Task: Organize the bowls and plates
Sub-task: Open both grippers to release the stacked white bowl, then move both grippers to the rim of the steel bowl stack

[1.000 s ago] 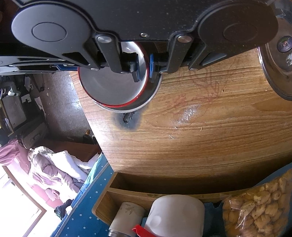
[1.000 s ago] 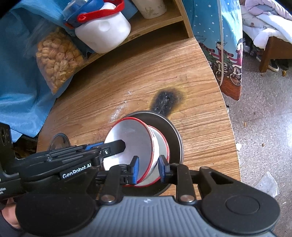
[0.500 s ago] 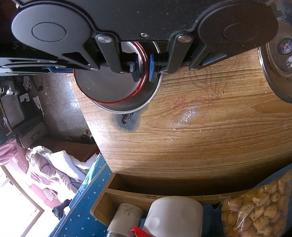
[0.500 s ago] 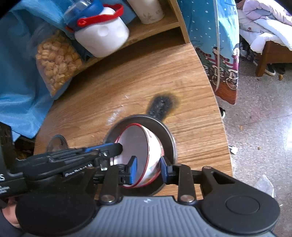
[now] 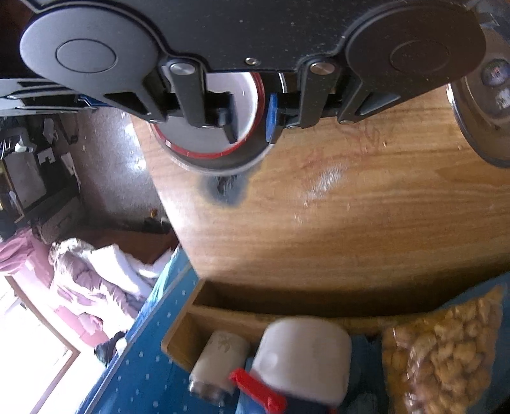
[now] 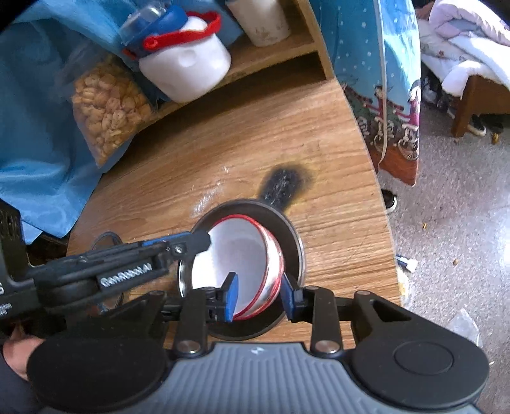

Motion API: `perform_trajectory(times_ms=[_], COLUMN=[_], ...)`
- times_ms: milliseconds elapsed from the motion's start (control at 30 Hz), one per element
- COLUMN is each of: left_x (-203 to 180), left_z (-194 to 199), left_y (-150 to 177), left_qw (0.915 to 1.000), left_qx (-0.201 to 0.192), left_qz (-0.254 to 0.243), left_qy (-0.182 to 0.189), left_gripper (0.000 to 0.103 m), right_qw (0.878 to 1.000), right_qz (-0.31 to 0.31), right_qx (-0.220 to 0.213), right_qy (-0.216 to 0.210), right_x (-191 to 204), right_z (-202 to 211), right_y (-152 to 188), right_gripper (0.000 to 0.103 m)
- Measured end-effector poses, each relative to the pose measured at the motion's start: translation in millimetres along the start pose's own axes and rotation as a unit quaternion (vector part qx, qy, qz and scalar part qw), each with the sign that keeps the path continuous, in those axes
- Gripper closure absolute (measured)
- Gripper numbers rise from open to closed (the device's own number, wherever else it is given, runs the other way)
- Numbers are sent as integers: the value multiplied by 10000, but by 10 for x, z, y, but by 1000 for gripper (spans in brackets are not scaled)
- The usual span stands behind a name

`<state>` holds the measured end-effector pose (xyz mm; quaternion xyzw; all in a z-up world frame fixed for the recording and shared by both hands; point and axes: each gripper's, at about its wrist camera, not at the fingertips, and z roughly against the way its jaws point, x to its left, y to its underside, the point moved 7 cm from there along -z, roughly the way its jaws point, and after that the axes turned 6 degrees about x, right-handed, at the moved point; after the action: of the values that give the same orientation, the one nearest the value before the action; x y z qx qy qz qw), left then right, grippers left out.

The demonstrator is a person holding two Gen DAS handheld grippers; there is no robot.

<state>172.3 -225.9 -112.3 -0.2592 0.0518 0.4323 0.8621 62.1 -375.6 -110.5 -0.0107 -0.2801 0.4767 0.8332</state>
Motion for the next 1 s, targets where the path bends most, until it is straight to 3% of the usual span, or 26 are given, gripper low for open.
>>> perform_trajectory(times_ms=[67,267,333,500,733,1000], left_x=[7,48,75,155,225,311], left_z=[88,273,276,272,292,376], left_y=[-45,-122,-95,-27,58,104], left_qw=[9998,9982,9983,9964,9925,9879], left_qx=[-189,-557,-502,-612,-692,-934], left_qz=[0,112,299,578,1009,1207], left_qy=[-91,-174,-14,-131,35,-256], left_gripper=[44,1,1,1,1,1], right_qw=[9999,9990,9991,9996,9994,9981], right_qz=[-39,-277,-287,-140,-45,249], right_qx=[-124,-334,-287,-248,-308,-482], right_qy=[-2,-44,-87,-56,133,306], right_x=[-25,-124,-149,-158,-195,-183], right_z=[62,149,141,154,177,234], right_y=[-18,-42,-33,-33,-34,-62], right_gripper=[64,34,27,3,1,0])
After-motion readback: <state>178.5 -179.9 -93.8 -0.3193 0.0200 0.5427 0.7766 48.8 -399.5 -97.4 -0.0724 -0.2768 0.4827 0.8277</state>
